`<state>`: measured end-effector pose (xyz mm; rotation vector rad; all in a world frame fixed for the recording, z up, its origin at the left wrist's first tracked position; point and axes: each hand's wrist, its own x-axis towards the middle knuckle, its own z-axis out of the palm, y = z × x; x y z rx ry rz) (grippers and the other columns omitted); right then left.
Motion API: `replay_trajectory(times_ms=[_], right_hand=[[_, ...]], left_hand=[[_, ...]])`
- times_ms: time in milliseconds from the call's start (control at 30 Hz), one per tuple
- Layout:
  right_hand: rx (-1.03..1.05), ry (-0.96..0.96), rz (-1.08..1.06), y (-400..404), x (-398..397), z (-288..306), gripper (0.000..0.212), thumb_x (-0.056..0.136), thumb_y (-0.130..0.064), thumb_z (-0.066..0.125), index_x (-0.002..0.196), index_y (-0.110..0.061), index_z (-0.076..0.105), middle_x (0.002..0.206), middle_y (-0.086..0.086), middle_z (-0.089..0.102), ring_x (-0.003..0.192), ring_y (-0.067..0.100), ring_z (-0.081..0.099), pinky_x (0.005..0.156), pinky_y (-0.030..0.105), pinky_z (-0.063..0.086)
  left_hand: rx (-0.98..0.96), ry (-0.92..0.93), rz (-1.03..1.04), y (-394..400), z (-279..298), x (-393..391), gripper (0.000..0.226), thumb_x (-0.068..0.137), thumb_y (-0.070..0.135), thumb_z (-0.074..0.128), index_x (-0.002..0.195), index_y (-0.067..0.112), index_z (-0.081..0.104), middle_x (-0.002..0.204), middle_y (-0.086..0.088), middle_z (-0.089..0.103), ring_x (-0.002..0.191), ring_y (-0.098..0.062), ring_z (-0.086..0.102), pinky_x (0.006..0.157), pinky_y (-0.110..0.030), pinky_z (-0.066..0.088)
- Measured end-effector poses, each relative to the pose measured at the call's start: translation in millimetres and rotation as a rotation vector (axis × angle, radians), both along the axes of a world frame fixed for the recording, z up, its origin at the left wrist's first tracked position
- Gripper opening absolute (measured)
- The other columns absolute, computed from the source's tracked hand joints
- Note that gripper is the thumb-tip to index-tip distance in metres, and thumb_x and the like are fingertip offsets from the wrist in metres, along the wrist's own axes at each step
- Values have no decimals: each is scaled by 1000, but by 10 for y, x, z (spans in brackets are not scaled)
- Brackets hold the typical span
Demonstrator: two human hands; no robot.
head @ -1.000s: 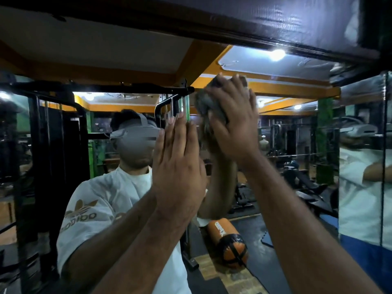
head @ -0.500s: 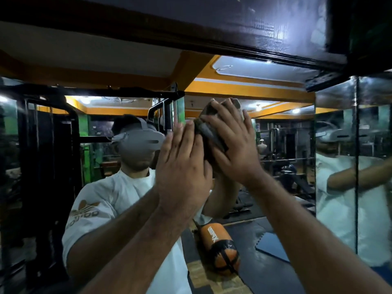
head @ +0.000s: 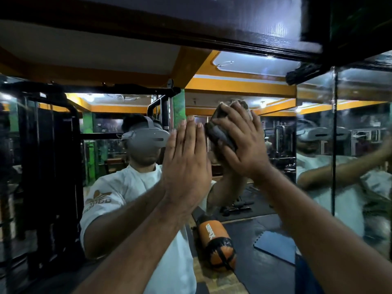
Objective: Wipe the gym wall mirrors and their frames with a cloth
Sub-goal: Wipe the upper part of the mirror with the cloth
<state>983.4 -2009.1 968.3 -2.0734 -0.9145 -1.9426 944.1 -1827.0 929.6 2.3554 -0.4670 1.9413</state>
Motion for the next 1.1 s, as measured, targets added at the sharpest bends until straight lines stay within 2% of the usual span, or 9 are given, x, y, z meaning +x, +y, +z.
replay_trajectory(times_ms=[167, 300, 367, 533, 633, 733, 833, 933, 1100], right_hand=[[281, 79, 38, -208, 23, 146, 59, 91, -42, 44, 146, -23, 54, 166, 2, 36, 157, 13, 11, 127, 57, 7], [-22, 5, 60, -441, 127, -267, 57, 91, -41, 46, 142, -18, 59, 163, 8, 42, 158, 27, 24, 123, 66, 13], [-87, 3, 48, -735, 181, -331, 58, 90, -41, 46, 141, -17, 60, 162, 9, 43, 157, 29, 27, 122, 67, 16], [372, 109, 63, -835, 154, -83, 58, 93, -45, 43, 146, -25, 55, 165, -1, 37, 159, 13, 12, 126, 58, 9], [282, 96, 159, -811, 144, -141, 52, 97, -40, 45, 145, -23, 58, 165, 0, 39, 160, 20, 16, 126, 62, 8], [148, 73, 103, -1124, 218, -262, 51, 97, -35, 45, 144, -24, 60, 165, -1, 38, 159, 21, 19, 125, 62, 12], [323, 85, 69, -1349, 285, -156, 51, 96, -33, 46, 145, -28, 57, 165, -3, 38, 160, 19, 17, 123, 65, 15], [573, 178, 194, -1311, 250, 61, 47, 97, -32, 47, 143, -34, 59, 164, -8, 40, 159, 15, 16, 124, 65, 14], [280, 147, 100, -1478, 285, -163, 48, 100, -34, 45, 147, -28, 56, 166, -4, 37, 160, 18, 14, 124, 65, 13]], left_hand=[[-13, -8, 22, -204, 6, 28, 65, 100, 33, 30, 157, 4, 27, 167, -18, 17, 156, -31, 11, 127, -49, 12], [27, -7, -12, -417, 27, 102, 64, 101, 32, 28, 157, 2, 24, 166, -18, 20, 155, -31, 15, 126, -49, 18], [55, -11, -13, -544, 29, 146, 64, 100, 30, 31, 156, 2, 25, 165, -18, 23, 155, -31, 17, 125, -49, 19], [117, 11, -27, -898, 89, 198, 63, 99, 29, 25, 156, 2, 33, 164, -18, 26, 155, -31, 19, 126, -48, 17], [70, 6, -54, -1035, 102, 211, 62, 99, 28, 29, 154, 2, 36, 164, -18, 28, 154, -32, 20, 126, -50, 18], [59, -21, -133, -1160, 25, 238, 59, 100, 26, 31, 153, 3, 37, 163, -17, 30, 154, -31, 21, 124, -52, 24], [87, -10, -159, -1307, 28, 259, 57, 99, 23, 39, 153, 3, 39, 162, -17, 31, 154, -30, 23, 124, -49, 22], [88, 25, -132, -1456, 105, 270, 59, 99, 24, 46, 154, 3, 36, 163, -17, 29, 155, -30, 20, 126, -45, 10], [67, 38, -110, -1596, 87, 308, 60, 99, 26, 51, 154, 4, 37, 164, -16, 27, 155, -29, 19, 126, -45, 9]])
